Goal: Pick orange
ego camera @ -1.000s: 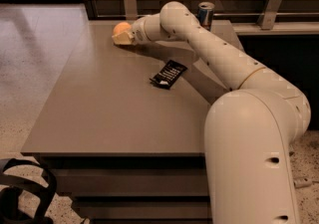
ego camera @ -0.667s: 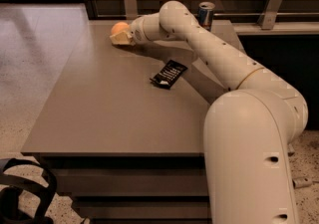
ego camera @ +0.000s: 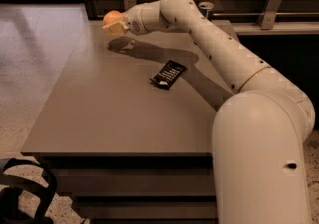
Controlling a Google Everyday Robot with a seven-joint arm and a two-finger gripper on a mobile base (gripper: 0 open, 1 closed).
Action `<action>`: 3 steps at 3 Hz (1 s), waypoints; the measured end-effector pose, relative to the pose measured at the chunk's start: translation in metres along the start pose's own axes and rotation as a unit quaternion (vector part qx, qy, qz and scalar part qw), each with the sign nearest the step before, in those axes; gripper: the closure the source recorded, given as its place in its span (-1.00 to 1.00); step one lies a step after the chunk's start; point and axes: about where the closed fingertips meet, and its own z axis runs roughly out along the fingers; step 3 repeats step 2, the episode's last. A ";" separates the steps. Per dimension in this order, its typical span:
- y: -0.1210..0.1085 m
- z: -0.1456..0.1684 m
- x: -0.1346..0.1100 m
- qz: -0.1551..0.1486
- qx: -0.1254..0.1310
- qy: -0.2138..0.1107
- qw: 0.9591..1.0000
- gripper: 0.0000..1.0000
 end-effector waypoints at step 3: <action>0.024 -0.030 -0.052 -0.066 -0.001 -0.049 0.997 1.00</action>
Offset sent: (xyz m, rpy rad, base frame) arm -0.0413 -0.0036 0.0828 0.0518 -0.2220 0.0652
